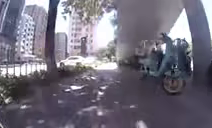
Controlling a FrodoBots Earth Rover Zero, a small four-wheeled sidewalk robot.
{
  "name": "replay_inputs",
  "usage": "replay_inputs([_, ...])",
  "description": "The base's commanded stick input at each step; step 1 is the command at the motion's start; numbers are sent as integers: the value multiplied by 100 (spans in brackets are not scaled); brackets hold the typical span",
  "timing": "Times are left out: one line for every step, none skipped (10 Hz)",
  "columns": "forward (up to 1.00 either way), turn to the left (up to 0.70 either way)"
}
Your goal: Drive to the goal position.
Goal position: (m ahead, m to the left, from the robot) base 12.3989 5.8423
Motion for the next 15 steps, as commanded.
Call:
replay_inputs([70, 0])
replay_inputs([70, 0])
replay_inputs([70, 0])
replay_inputs([70, 0])
replay_inputs([70, 0])
replay_inputs([70, 0])
replay_inputs([70, 0])
replay_inputs([70, 0])
replay_inputs([70, 0])
replay_inputs([70, 0])
replay_inputs([70, 0])
replay_inputs([70, 0])
replay_inputs([70, 0])
replay_inputs([70, 0])
replay_inputs([70, 0])
